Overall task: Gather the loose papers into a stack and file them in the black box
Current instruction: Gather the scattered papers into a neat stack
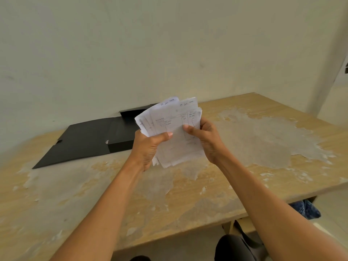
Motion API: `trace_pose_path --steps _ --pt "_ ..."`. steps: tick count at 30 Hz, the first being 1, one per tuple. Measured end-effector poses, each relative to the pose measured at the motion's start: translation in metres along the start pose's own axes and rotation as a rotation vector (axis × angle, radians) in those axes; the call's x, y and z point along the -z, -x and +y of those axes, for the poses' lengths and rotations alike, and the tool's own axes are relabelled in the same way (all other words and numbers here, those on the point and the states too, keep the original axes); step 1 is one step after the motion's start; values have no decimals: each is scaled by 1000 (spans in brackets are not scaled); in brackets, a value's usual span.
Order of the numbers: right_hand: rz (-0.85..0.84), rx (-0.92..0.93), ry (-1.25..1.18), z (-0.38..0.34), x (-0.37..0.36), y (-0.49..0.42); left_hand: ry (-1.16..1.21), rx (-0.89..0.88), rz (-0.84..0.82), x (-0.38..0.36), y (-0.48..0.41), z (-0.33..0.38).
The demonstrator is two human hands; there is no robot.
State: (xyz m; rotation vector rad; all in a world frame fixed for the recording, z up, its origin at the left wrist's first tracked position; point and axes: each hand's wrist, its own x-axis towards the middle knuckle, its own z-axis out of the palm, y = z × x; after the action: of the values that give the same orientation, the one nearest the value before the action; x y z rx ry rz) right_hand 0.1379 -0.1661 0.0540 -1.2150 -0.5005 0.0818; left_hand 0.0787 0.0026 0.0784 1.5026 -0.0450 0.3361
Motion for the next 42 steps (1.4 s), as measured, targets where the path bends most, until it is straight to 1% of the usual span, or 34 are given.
trace_pose_path --steps 3,6,9,12,15,18,21,23,27,30,34,36,38,40,42 --pt "-41 -52 39 8 2 2 -77 23 -37 4 3 -7" --pt "-67 -121 79 16 4 6 -102 34 6 6 8 -18" --pt "-70 -97 81 17 -2 6 -71 -1 47 2 8 -19" --pt "-50 -69 85 16 -8 5 -59 -54 28 -3 5 -18" --pt "-80 -107 93 22 -5 8 -92 -45 70 -3 5 -24" --pt "-90 -105 50 24 -3 11 -50 -32 116 -5 7 -25" --pt "-108 -61 53 19 -9 10 -1 -50 111 -10 8 -20" --pt "-127 -78 96 19 -9 11 -25 -52 92 -8 9 -20" --pt "-109 -113 146 16 -2 9 -82 -82 89 2 8 -20" --pt "-84 -23 220 6 -7 4 -146 -176 132 1 4 -17" --pt "-59 221 520 -9 -14 -2 -330 -377 169 2 -2 -17" --pt "-64 243 644 -14 -15 -7 -446 -466 138 4 -4 -19" --pt "-56 234 690 -14 -15 -9 -522 -500 127 6 -6 -20" --pt "-45 235 701 -12 -14 -9 -535 -511 122 6 -6 -20" --pt "-58 212 679 -8 -13 -7 -469 -470 130 5 -3 -20"
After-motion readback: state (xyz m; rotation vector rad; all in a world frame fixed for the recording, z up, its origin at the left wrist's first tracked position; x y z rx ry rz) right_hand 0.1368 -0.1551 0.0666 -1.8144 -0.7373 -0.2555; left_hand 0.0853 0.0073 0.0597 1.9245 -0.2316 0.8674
